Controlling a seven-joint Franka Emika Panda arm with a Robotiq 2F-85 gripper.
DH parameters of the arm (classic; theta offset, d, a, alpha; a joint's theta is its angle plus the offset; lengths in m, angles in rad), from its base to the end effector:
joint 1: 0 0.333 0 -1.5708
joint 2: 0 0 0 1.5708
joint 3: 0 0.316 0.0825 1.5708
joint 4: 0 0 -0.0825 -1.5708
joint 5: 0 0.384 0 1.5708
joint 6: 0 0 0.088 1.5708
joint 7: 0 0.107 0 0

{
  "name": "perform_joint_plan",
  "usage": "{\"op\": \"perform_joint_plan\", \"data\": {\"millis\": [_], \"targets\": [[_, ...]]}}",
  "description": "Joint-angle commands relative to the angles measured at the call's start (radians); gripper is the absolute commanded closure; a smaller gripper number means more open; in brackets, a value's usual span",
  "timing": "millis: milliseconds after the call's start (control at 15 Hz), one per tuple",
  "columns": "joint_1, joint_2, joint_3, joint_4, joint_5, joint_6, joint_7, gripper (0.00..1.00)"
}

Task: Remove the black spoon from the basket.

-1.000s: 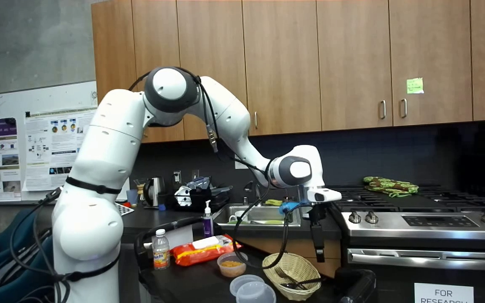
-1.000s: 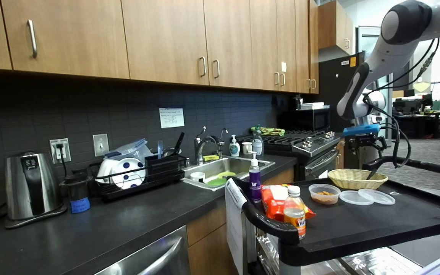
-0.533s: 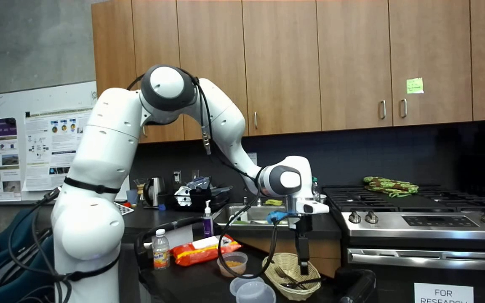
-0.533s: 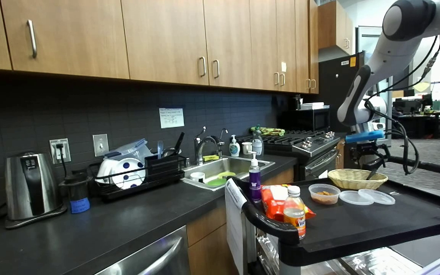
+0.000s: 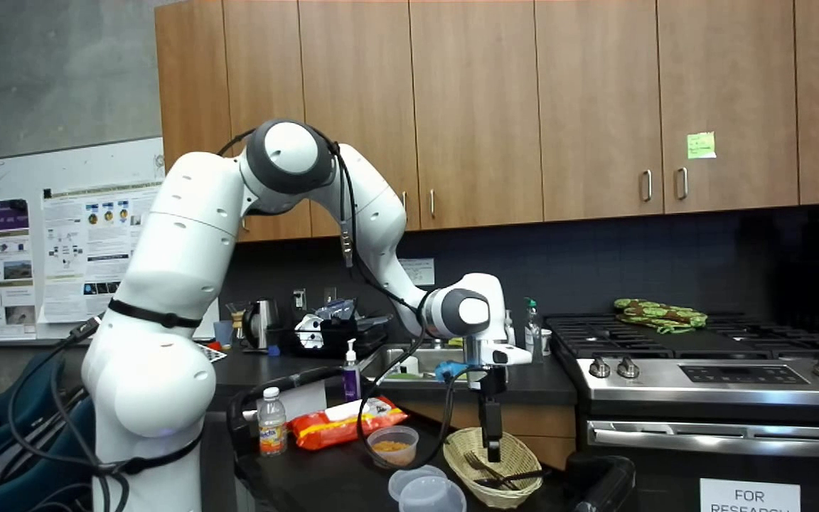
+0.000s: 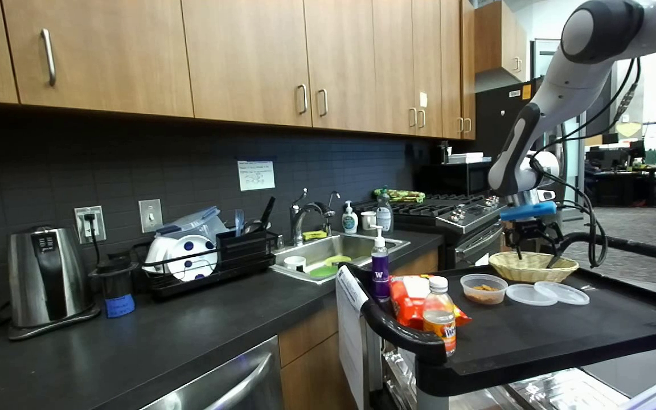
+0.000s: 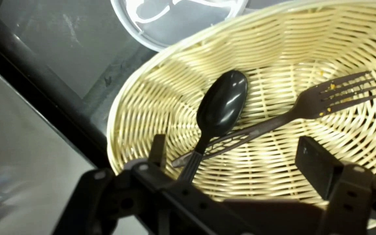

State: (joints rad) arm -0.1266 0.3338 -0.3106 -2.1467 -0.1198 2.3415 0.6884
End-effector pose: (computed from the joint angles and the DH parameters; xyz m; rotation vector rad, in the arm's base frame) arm 0.5031 -0.2373 0.2429 2.5624 -1.4445 -0.1523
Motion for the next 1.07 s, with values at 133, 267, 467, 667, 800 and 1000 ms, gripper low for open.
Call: {"op": "perform_joint_plan", "data": {"millis": [133, 267, 467, 667, 800, 1000], "targets": [[0.0, 0.043, -0.024, 0.03, -0.029, 0.02, 0.063, 0.0], [-0.001, 0.054, -0.034, 0.046, -0.022, 0.015, 0.09, 0.0], [-0.002, 0.077, -0.047, 0.068, -0.015, 0.005, 0.147, 0.0], [-0.005, 0.091, -0.055, 0.077, -0.02, 0.002, 0.187, 0.0], [-0.007, 0.095, -0.063, 0.076, -0.021, 0.003, 0.212, 0.0], [-0.006, 0.1, -0.082, 0.077, -0.035, 0.004, 0.254, 0.0]]}}
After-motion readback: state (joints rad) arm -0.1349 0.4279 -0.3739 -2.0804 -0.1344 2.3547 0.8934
